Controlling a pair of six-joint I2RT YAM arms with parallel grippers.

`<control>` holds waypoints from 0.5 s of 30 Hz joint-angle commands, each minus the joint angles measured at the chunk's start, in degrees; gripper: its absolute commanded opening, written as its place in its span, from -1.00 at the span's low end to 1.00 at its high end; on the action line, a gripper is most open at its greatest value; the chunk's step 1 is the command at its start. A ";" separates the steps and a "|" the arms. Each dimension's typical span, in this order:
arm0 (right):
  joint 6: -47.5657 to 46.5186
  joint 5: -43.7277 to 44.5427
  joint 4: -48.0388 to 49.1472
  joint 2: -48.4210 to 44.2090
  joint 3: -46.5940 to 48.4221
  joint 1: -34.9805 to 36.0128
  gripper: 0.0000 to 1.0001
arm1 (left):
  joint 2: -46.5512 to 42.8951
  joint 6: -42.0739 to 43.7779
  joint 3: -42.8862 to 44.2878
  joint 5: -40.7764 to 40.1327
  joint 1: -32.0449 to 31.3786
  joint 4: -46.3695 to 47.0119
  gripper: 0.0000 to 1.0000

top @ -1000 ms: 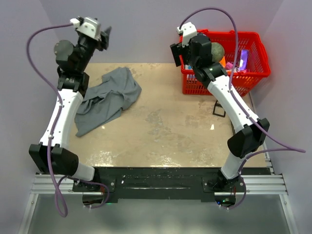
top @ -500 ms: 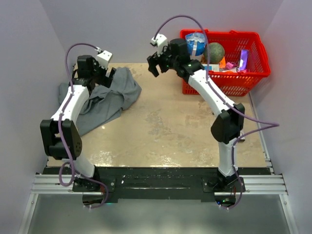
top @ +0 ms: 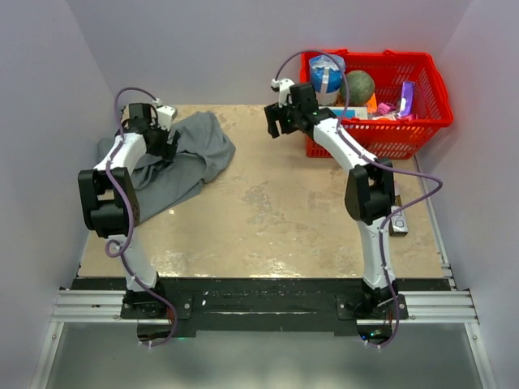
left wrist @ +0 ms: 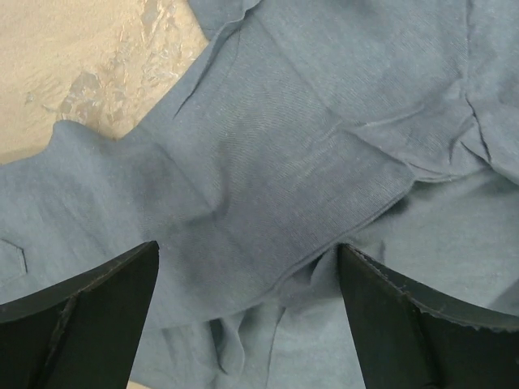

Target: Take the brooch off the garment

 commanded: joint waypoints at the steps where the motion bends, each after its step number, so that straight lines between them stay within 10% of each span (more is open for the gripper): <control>1: -3.38 -0.84 1.66 -3.20 -0.47 -1.54 0.57 | 1.78 -0.25 3.81 1.57 0.59 0.38 0.87; 10: 4.59 -8.70 8.60 11.91 17.61 6.01 0.64 | -6.38 -0.97 4.68 4.48 2.69 1.62 0.83; 15: 7.85 -18.69 14.74 15.17 17.29 8.66 0.71 | -4.72 2.38 9.87 5.26 8.57 -12.26 0.82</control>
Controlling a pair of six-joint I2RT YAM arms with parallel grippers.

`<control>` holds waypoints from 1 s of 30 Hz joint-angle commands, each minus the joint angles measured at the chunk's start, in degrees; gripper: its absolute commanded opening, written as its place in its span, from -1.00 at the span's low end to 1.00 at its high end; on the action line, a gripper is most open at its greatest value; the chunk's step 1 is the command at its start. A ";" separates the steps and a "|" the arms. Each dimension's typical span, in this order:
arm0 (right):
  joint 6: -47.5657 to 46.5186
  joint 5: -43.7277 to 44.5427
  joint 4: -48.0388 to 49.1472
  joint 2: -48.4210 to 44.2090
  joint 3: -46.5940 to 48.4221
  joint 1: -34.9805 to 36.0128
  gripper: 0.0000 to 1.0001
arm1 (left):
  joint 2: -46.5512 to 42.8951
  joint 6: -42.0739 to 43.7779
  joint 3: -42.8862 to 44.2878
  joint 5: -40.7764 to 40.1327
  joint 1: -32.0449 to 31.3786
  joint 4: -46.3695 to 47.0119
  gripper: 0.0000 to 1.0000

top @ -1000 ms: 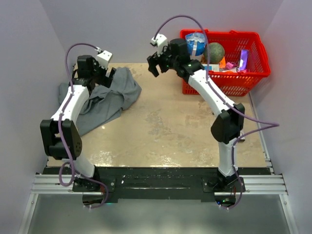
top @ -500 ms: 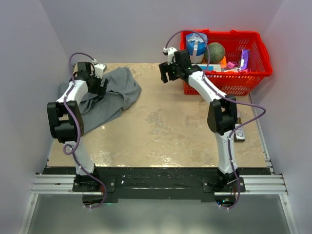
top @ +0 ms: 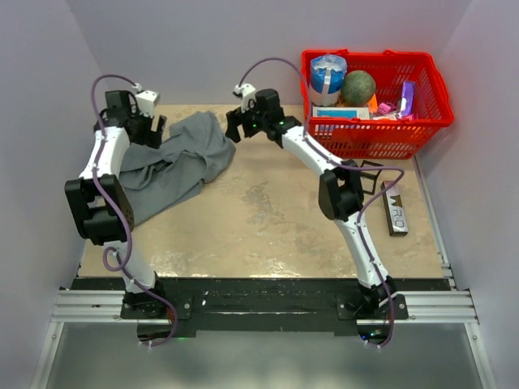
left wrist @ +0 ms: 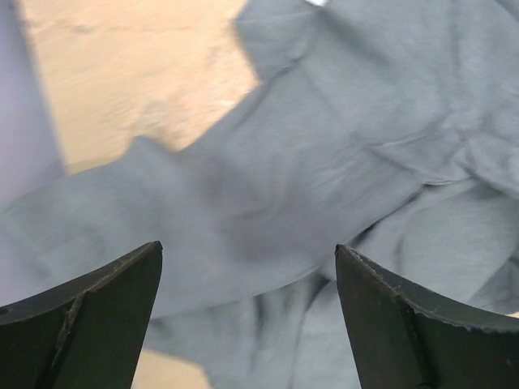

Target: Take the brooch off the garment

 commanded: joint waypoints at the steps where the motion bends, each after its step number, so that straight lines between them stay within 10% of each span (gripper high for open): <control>1: 6.28 -12.37 8.08 2.71 0.48 2.47 0.73 | -1.97 3.16 4.72 1.70 6.07 -9.80 0.82; 13: 7.27 -21.73 11.18 9.40 4.08 7.39 0.95 | -4.87 16.97 -7.49 3.82 6.96 -8.24 0.76; 22: 3.39 -9.50 8.36 9.31 4.34 9.42 -0.13 | -3.37 16.97 -9.34 0.39 7.04 6.16 0.32; 27: 2.60 -8.88 6.17 8.52 4.35 9.42 -0.25 | -1.27 17.40 -8.65 10.47 7.04 4.62 0.41; 30: 2.78 -8.53 5.55 7.99 3.99 9.33 -0.73 | 0.23 20.48 -7.32 16.82 6.61 -1.02 0.43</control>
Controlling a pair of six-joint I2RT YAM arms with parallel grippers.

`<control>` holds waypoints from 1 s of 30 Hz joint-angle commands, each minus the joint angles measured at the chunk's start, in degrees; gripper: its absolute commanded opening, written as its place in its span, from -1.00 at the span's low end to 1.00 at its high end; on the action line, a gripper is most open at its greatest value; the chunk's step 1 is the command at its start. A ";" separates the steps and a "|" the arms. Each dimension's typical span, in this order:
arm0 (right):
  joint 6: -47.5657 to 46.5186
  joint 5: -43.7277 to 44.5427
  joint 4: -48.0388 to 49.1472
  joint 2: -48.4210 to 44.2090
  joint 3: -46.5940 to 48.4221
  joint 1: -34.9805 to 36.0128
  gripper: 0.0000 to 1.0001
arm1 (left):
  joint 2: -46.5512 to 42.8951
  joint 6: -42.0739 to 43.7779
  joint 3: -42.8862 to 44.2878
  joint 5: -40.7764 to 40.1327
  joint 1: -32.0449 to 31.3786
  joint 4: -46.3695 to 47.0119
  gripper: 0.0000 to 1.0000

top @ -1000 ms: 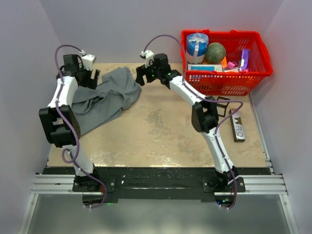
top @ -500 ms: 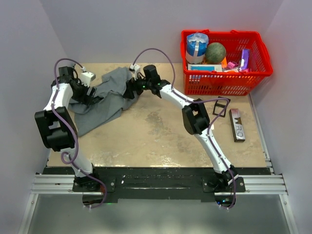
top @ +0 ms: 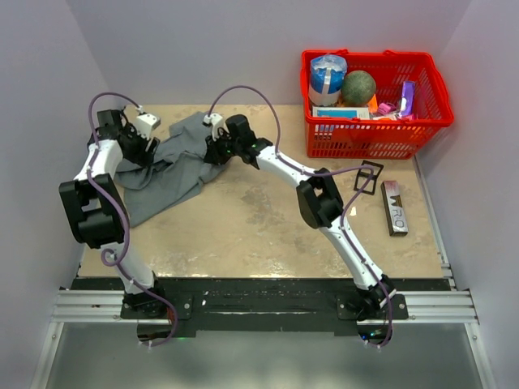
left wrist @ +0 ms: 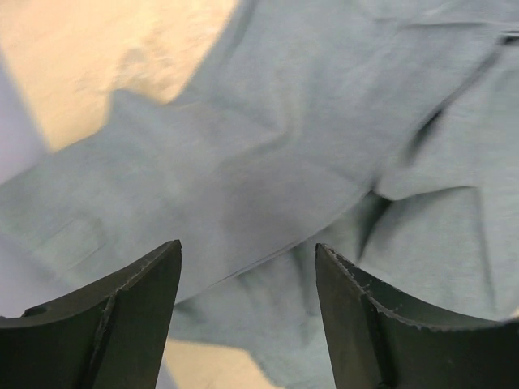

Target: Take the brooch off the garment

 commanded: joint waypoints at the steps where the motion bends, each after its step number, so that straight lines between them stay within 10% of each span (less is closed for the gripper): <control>1: -0.65 1.98 -0.83 -1.91 2.33 -0.64 -0.86 | 2.63 3.68 1.44 10.05 -0.67 -3.34 0.43; 12: -0.65 1.19 -3.30 -3.31 1.37 -0.73 -1.00 | 4.22 4.38 -1.46 2.05 -3.31 8.34 0.11; 21: -0.83 0.93 -4.08 -4.81 0.57 -1.42 -1.00 | 5.72 4.56 3.97 0.82 -6.65 9.67 -0.99; 30: -1.71 -1.53 -4.96 -11.40 -1.53 -3.80 -1.00 | -4.48 -4.05 20.92 4.41 -7.88 13.10 -1.00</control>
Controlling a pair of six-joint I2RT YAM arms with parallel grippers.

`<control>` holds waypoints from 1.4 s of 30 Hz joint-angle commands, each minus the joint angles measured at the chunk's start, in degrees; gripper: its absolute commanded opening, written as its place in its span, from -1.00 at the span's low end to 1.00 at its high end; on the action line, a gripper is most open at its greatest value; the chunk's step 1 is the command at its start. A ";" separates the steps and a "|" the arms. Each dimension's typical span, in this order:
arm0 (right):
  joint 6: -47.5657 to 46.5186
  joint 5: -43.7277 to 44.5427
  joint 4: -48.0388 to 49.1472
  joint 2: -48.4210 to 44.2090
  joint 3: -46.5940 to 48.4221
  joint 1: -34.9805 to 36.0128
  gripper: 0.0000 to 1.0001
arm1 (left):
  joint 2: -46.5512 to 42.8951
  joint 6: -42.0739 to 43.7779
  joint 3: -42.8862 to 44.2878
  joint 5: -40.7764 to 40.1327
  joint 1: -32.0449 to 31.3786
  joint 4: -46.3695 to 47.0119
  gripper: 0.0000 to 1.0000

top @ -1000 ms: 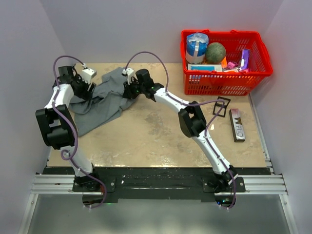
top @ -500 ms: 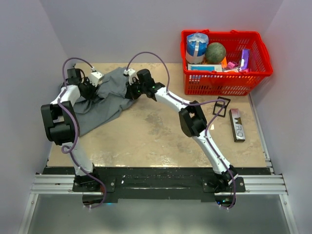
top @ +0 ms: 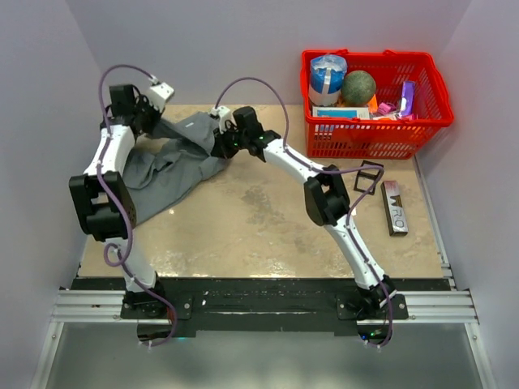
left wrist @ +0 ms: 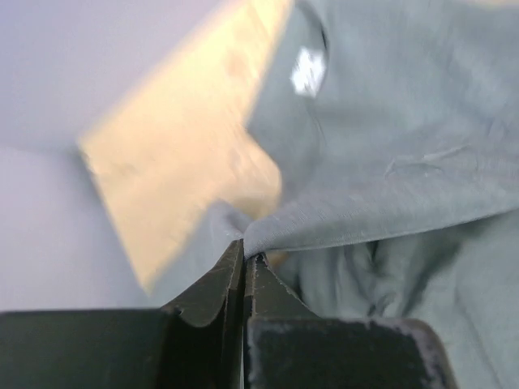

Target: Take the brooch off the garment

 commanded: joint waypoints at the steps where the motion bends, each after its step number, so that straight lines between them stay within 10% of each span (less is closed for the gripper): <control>1: -1.31 -1.99 0.39 -9.04 -1.51 -1.75 -1.00 | -10.29 -4.95 12.27 4.59 -1.28 4.10 -1.00; 8: -2.02 -4.01 -1.28 -15.80 -7.48 -4.20 -1.00 | -15.83 -11.97 20.10 17.56 -7.78 -5.66 -1.00; 15: -3.87 -2.70 -3.13 -33.72 -25.48 -11.49 0.12 | -21.37 -11.28 8.37 24.55 -22.54 -14.38 -1.00; 20: -0.25 -5.24 -1.63 -37.18 -25.52 -20.28 0.30 | -20.85 -15.41 0.34 23.87 -26.42 -11.13 -0.13; 32: -11.33 0.98 0.64 -19.78 -9.25 -8.78 0.65 | -19.19 -20.43 -4.49 0.58 -6.13 -0.40 0.28; 42: -5.37 -1.54 13.29 -6.07 -5.04 -6.49 0.68 | -12.15 -17.88 -11.80 2.67 2.31 -4.36 0.43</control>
